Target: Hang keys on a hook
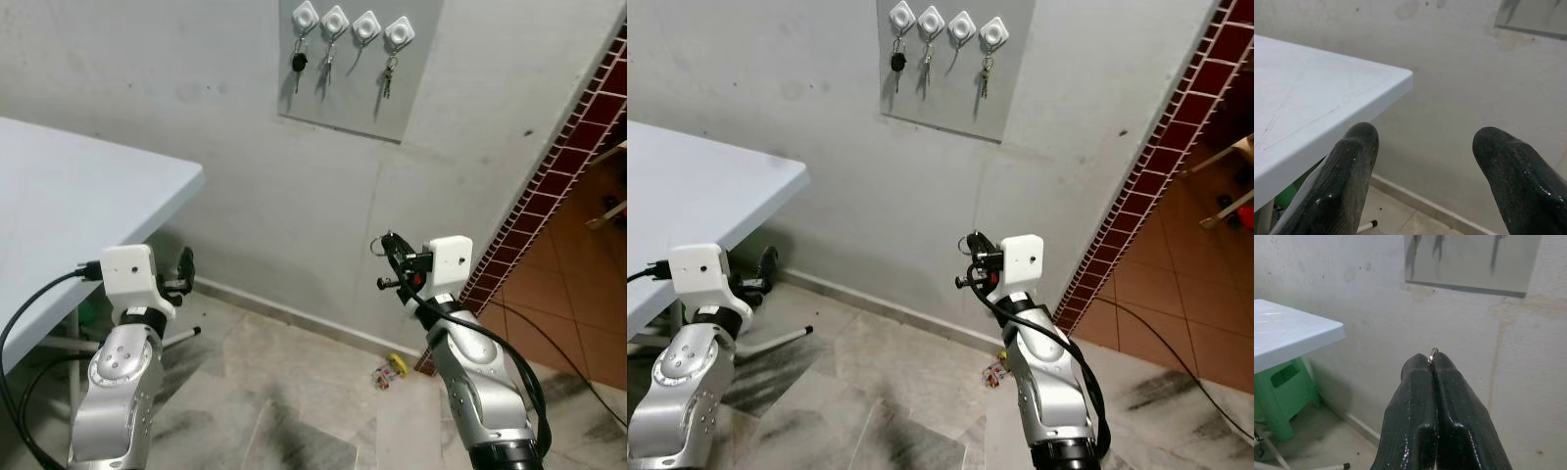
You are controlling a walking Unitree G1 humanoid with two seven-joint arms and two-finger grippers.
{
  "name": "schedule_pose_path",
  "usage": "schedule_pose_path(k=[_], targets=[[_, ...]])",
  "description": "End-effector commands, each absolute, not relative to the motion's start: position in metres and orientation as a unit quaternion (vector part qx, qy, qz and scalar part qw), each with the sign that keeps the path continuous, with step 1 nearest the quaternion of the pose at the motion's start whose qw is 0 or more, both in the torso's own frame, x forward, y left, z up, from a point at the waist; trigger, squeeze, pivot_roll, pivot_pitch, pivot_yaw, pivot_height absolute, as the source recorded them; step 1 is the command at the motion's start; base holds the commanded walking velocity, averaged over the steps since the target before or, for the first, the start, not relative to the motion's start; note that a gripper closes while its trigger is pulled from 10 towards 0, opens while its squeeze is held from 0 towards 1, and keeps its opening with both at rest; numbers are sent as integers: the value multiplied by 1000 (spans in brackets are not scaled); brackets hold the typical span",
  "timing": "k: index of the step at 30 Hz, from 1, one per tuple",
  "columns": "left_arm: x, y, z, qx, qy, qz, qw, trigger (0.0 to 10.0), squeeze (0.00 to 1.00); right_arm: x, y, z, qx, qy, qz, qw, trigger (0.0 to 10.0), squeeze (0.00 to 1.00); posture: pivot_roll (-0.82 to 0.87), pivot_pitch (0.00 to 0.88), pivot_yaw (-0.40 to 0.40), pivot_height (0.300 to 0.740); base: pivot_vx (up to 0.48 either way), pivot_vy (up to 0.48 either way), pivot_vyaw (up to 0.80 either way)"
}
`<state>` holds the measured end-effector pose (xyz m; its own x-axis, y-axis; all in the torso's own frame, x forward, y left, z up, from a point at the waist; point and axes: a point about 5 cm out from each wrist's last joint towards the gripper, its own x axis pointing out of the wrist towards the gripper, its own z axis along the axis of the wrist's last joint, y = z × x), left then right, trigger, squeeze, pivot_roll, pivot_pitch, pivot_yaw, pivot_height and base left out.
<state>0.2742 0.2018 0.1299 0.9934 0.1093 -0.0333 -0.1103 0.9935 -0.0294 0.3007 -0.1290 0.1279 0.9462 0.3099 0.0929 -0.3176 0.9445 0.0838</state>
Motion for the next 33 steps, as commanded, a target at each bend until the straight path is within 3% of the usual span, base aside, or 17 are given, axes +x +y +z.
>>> schedule_pose_path(k=[1, 33], targets=[[276, 200, 136, -13, 8, 48, 999, 10000, 0, 302, -130, 135, 52, -56, 158, 984, 10000, 0, -63, 0, -40, 740, 285, 0, 0], [275, 199, 137, -32, 15, 56, 998, 10000, 0, 301, -128, 136, 55, -55, 164, 983, 10000, 0, -58, 0, -44, 740, 280, 0, 0]])
